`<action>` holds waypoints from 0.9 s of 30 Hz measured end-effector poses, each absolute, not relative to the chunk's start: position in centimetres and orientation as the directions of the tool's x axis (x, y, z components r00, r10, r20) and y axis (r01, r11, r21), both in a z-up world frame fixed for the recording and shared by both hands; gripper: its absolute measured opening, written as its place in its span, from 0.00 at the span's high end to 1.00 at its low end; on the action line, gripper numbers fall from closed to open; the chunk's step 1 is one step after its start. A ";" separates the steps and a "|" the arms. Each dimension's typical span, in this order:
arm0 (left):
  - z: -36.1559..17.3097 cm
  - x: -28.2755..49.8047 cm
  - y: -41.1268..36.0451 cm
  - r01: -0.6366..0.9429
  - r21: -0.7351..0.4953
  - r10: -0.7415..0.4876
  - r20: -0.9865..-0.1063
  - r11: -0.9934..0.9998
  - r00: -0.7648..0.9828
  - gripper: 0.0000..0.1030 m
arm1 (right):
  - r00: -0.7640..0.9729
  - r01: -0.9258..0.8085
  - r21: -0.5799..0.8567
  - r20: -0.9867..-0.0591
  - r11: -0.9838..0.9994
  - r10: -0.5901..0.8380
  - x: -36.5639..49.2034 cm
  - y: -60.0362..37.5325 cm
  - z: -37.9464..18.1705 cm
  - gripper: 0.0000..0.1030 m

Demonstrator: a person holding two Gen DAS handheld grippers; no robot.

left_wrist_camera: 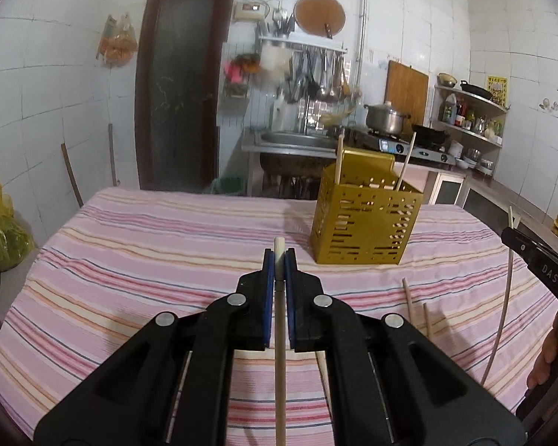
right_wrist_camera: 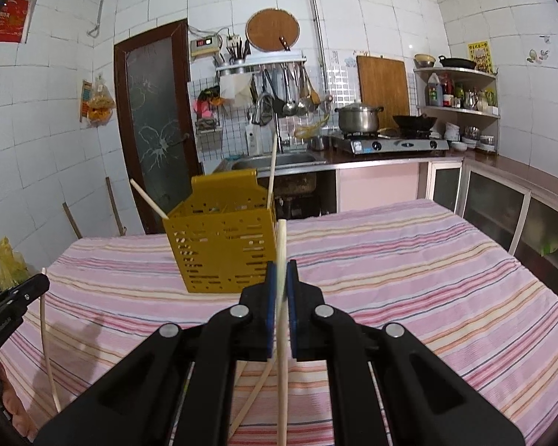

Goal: Organize utensils
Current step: 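Lift the held chopsticks with both tools and carry them toward the holder, then lower both held chopsticks into the yellow holder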

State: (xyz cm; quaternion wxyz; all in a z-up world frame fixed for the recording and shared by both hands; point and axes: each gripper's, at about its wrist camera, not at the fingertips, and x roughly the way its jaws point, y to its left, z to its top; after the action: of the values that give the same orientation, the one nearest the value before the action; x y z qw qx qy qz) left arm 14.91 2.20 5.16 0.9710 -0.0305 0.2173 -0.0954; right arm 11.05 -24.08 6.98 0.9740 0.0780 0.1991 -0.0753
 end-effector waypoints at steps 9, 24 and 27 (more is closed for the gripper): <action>7.6 14.3 1.3 0.184 -0.109 -0.210 -0.337 0.977 0.918 0.96 | 0.922 0.175 0.131 -0.369 0.976 -0.116 11.0 -24.9 8.1 0.94; 12.2 18.2 -1.5 0.222 -0.121 -0.246 -0.249 0.968 0.937 0.96 | 0.943 0.161 0.125 -0.311 0.979 -0.115 14.7 -25.8 10.9 0.94; 13.5 19.4 -2.4 0.236 -0.116 -0.258 -0.232 0.965 0.938 0.96 | 0.949 0.158 0.132 -0.293 0.979 -0.113 15.8 -26.1 11.9 0.94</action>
State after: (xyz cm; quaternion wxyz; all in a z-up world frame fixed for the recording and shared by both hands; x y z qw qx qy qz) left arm 19.39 -2.36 13.50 0.9834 -0.0430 0.1235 -0.1255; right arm 15.78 -26.05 11.88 0.9843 0.0770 0.1434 -0.0688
